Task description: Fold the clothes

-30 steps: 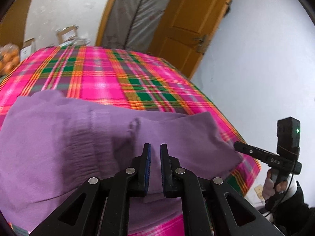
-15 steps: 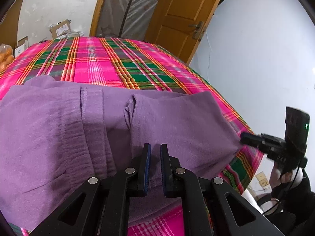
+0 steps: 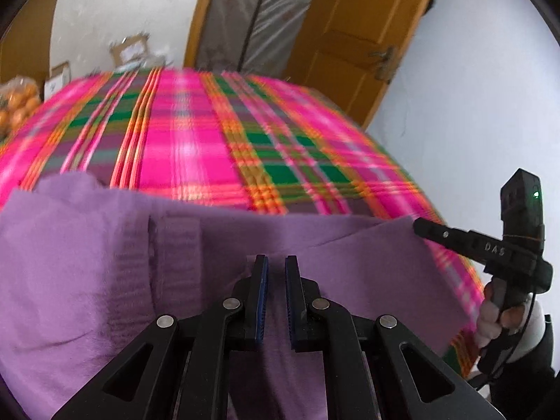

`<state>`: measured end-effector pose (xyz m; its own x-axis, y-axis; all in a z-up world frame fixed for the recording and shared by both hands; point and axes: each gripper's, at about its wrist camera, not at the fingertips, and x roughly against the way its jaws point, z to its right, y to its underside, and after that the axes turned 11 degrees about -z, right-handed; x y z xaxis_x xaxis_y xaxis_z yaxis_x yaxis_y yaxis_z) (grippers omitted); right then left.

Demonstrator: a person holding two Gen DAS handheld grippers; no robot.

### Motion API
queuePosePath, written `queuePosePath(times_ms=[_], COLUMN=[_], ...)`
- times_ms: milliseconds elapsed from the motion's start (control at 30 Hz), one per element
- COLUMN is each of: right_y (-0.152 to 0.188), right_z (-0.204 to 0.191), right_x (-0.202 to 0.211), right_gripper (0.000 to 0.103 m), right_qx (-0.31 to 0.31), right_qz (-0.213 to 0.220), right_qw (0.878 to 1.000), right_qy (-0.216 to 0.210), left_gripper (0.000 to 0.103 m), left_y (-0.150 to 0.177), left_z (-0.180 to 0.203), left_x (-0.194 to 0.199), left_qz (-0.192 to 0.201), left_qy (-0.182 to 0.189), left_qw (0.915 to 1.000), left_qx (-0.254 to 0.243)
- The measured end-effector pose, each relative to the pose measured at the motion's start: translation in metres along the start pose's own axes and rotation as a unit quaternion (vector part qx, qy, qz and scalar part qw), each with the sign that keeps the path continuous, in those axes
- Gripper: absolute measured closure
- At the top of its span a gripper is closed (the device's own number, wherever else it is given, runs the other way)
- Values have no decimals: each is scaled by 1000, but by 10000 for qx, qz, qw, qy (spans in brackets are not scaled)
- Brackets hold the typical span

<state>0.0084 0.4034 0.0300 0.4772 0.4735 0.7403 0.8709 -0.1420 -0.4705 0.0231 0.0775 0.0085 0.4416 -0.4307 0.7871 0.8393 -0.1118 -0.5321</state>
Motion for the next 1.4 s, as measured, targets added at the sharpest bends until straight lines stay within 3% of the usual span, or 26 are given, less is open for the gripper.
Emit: queuePosePath(times_ms=[133,467,600,767,900,1067,1200,1400], right_y=[-4,0,16,42,47,59,71,78], right_z=[7,-1,-13,-26,-24,-42,-37,-37], right_x=[-8,13,28,22,16,35,23,21], right_gripper=[100,96,96,96,98,95,96,98], right_qx=[-75,-38,306,753,680,1140,1132,1300], right_qz=[-106,228,293,-17,-111,86,-165,-15], right_qw=[9999,9997,9990,9970,9972,9930,9930,9907], right_qy=[22,-94,-162,151,288,291,296,403], left_gripper=[93,93,93,93,93,93,93,93], left_y=[2,15,31,45,49,57,66,68], left_z=[-5,-8,-5,1,0,7,7,7], left_x=[-2,11,26,37,30,41,34,32], left_qz=[37,116,193,285,128,209,37,63], left_qy=[163,372,436,556,480,453,437,417], left_qw=[9998,9992,9989,9979,9987,9982,9984,9981], left_qx=[55,125,23,-167,-135,-336,-361,-446])
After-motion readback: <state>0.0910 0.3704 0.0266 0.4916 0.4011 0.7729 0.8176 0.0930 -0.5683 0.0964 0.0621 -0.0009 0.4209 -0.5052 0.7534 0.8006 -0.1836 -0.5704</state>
